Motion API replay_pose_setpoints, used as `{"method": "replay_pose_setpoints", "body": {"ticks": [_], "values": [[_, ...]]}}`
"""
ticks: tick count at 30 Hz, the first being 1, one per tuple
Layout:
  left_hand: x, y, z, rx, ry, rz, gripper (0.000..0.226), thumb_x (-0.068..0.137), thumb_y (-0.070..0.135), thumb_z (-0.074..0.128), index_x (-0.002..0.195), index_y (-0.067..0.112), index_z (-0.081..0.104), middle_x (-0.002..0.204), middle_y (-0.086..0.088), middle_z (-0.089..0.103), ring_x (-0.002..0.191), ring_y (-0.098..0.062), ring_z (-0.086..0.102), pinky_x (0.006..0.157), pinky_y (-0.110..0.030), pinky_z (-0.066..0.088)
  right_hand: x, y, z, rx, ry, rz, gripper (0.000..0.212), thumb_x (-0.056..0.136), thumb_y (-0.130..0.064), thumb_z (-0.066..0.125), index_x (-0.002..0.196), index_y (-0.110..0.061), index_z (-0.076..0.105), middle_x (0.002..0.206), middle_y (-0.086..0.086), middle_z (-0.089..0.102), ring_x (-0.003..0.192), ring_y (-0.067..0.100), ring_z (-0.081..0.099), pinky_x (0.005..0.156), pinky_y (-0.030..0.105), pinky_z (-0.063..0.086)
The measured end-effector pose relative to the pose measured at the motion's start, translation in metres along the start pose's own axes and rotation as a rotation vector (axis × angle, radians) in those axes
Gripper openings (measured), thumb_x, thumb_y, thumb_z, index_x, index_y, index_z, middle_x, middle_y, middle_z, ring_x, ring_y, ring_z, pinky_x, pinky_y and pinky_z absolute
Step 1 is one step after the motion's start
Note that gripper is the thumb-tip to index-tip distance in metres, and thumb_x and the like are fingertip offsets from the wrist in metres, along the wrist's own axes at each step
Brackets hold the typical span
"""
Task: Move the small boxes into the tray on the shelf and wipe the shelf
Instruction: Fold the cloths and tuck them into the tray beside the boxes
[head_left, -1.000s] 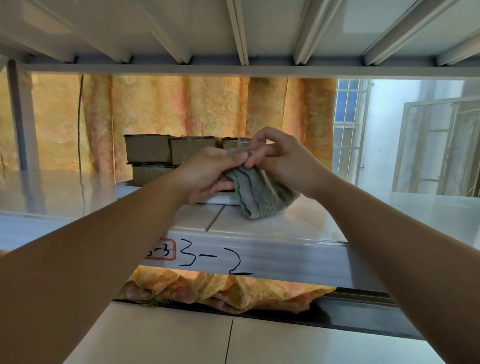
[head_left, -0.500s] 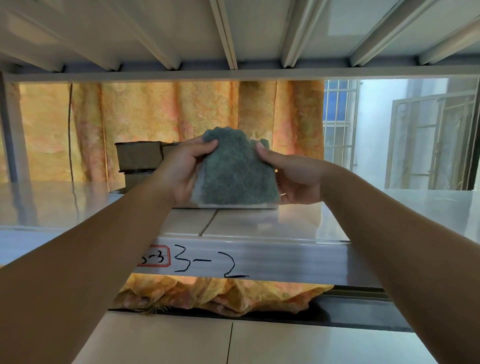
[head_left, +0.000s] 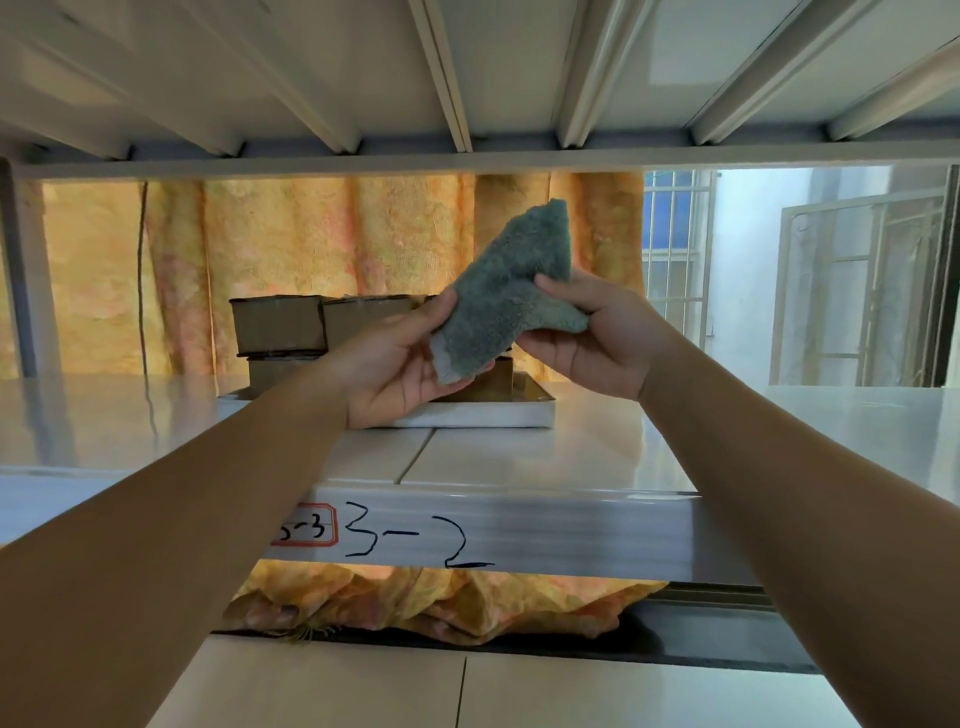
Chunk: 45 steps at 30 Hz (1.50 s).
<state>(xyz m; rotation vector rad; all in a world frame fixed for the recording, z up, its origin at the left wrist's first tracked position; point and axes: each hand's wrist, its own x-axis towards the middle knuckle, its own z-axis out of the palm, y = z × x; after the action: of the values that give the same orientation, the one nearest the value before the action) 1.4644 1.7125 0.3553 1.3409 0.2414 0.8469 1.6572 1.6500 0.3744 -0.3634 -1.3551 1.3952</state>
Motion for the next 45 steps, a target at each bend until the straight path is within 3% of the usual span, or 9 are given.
{"method": "replay_pose_setpoints", "body": {"ticks": [7,11,15,21,26,32,37,42,45], "values": [[-0.008,-0.004,0.005,0.137,-0.139,-0.142,0.091,0.038,0.038,0.094,0.116,0.007,0.058,0.108,-0.021,0.071,0.093,-0.030,0.072,0.075,-0.035,0.061,0.002,0.001,-0.005,-0.065,-0.111,-0.043,0.043,0.090,0.004,0.036,0.131,-0.005,0.044,0.134,0.021,0.044,0.123,0.035,0.045,0.104,0.044,0.040],[-0.004,-0.006,0.005,0.119,-0.048,0.056,0.059,0.056,0.019,0.088,0.109,0.008,0.065,0.106,-0.012,0.073,0.096,-0.023,0.072,0.081,-0.036,0.059,0.003,-0.001,-0.003,-0.087,-0.044,-0.099,0.036,0.092,0.007,0.033,0.116,-0.009,0.056,0.119,0.018,0.056,0.110,0.032,0.056,0.094,0.044,0.049],[-0.001,0.000,0.006,0.211,0.193,0.272,0.020,0.093,0.004,0.048,0.102,0.010,0.065,0.087,-0.005,0.077,0.079,-0.015,0.074,0.068,-0.027,0.061,0.005,-0.002,-0.005,-0.143,0.143,-0.105,0.032,0.094,0.000,0.039,0.105,-0.019,0.063,0.105,0.009,0.062,0.097,0.023,0.062,0.077,0.035,0.058],[-0.002,0.005,0.009,0.182,0.277,0.337,0.035,0.098,-0.001,0.036,0.099,0.016,0.067,0.084,-0.001,0.076,0.075,-0.012,0.074,0.058,-0.022,0.059,0.004,0.002,-0.002,-0.298,0.229,-0.048,0.023,0.098,-0.015,0.042,0.101,-0.018,0.065,0.083,0.004,0.066,0.066,0.013,0.061,0.047,0.018,0.049],[-0.004,0.008,0.008,0.104,0.240,0.364,0.033,0.098,0.003,0.039,0.098,0.017,0.068,0.081,0.001,0.076,0.071,-0.008,0.073,0.058,-0.018,0.057,0.004,0.001,-0.004,-0.172,0.111,-0.038,0.035,0.100,-0.008,0.031,0.119,-0.022,0.056,0.079,0.008,0.067,0.050,0.012,0.060,0.041,0.017,0.048],[-0.007,0.010,0.009,0.089,0.203,0.387,0.052,0.097,-0.004,0.034,0.073,0.015,0.077,0.084,-0.007,0.075,0.076,-0.015,0.074,0.062,-0.021,0.058,0.002,0.000,-0.004,-0.090,0.006,0.010,0.042,0.097,0.003,0.025,0.099,-0.022,0.057,0.090,0.017,0.066,0.057,0.019,0.067,0.048,0.022,0.055],[-0.006,0.007,0.011,0.205,0.293,0.379,0.056,0.095,-0.009,0.032,0.062,0.017,0.069,0.093,-0.009,0.069,0.083,-0.022,0.069,0.060,-0.024,0.059,0.004,0.002,-0.005,-0.382,0.157,-0.022,0.045,0.090,0.012,0.030,0.066,-0.019,0.051,0.098,0.011,0.062,0.095,0.030,0.062,0.058,0.024,0.056],[-0.005,0.003,0.011,0.426,0.347,0.398,0.064,0.092,-0.015,0.032,0.043,0.019,0.056,0.076,-0.004,0.063,0.061,-0.011,0.066,0.052,-0.020,0.055,0.008,0.005,-0.008,-0.517,0.270,-0.117,0.052,0.083,0.016,0.024,0.053,-0.019,0.048,0.090,0.010,0.063,0.090,0.029,0.063,0.054,0.022,0.052],[-0.003,0.003,0.012,0.408,0.332,0.417,0.065,0.091,-0.017,0.031,0.040,0.017,0.052,0.081,-0.008,0.061,0.074,-0.018,0.064,0.054,-0.021,0.057,0.012,0.005,-0.011,-0.487,0.307,-0.182,0.057,0.081,0.018,0.022,0.047,-0.019,0.049,0.092,0.016,0.062,0.088,0.033,0.063,0.059,0.028,0.049]]}}
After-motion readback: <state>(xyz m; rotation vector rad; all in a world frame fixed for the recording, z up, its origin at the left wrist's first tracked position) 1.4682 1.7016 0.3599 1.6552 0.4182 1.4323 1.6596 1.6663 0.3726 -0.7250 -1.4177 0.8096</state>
